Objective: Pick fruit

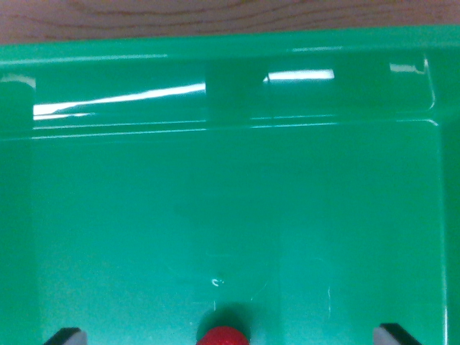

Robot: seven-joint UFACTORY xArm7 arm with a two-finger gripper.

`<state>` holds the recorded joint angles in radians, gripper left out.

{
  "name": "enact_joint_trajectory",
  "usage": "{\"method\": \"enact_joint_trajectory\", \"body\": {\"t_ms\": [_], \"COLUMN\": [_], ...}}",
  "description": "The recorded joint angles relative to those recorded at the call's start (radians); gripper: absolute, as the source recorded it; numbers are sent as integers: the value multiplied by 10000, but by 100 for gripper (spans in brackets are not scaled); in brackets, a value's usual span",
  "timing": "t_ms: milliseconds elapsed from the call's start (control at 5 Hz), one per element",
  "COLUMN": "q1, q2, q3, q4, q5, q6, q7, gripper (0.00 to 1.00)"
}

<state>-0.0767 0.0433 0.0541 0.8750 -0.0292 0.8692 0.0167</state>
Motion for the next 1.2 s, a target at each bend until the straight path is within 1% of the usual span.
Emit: {"method": "enact_joint_trajectory", "body": {"t_ms": [200,400,600,800,1000,1200], "q1": [0,-1,-1,-2,-2,-3], "q2": [0,64,64,129,129,186], "q3": [0,28,28,57,57,83], "q4": [0,-371,-371,-752,-752,-1086], "q5": [0,-32,-32,-66,-66,-95], "q6": [0,-409,-409,-828,-828,-1196], "q7": [0,6,6,13,13,18], "gripper": [0,0,0,0,0,0]}}
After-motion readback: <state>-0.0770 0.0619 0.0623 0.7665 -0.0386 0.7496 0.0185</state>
